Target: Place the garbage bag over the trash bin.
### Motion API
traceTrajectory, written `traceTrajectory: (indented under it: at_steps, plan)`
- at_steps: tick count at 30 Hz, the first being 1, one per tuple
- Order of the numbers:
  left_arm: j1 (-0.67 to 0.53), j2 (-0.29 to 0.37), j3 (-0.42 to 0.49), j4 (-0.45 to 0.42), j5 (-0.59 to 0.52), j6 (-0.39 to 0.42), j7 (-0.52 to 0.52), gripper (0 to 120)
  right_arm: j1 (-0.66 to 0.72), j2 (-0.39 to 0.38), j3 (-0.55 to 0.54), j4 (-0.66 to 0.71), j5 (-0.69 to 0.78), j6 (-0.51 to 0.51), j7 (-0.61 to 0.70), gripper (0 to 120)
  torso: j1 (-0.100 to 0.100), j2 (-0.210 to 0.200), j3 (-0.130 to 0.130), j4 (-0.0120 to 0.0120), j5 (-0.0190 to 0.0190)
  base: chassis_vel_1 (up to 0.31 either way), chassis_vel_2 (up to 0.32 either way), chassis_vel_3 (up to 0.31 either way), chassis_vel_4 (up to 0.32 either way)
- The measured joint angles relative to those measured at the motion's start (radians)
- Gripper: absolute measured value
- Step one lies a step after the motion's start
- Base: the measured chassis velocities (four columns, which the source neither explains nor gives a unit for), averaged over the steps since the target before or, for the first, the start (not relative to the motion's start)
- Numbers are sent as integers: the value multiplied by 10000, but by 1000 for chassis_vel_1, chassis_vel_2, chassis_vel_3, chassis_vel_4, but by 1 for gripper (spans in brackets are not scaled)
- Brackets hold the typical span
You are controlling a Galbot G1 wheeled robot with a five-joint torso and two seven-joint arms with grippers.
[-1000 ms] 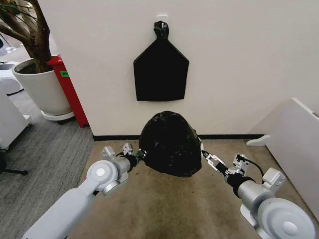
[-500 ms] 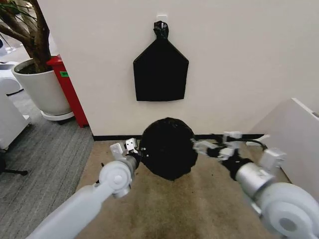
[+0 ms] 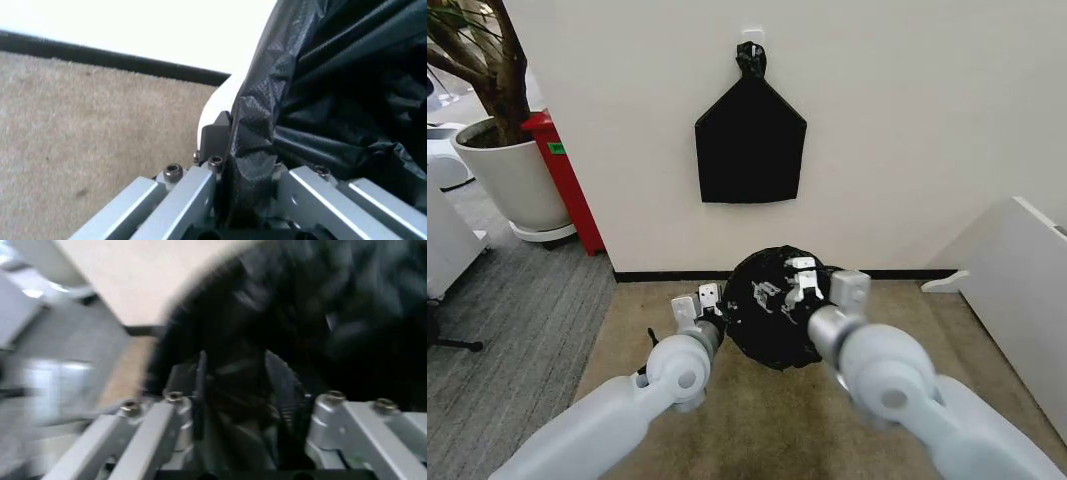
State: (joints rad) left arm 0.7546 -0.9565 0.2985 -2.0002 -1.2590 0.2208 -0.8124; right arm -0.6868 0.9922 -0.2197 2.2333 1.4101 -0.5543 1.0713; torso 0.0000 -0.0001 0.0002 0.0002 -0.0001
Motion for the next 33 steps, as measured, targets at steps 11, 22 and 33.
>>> traceTrajectory:
  at_steps: [11, 22, 33]
  plan:
    - [-144, -48, -169, -110, 299, -34, 286, 0, 165, 382, -517, -1094, 840, 513, 1430, 0, 0, 0, -2, -2, 0, 0, 0, 0, 0]
    - [-279, -306, -79, 140, 638, -58, 549, 0, 256, 827, -972, -1416, 588, 536, 1627, 0, 0, 0, -1, 0, 1, 0, 0, 0, 0]
    - [-160, -303, -121, 207, 803, -62, 749, 0, 713, 335, -466, -878, 1041, 534, 1667, 0, 0, 0, -1, -3, 1, 0, 0, 0, 0]
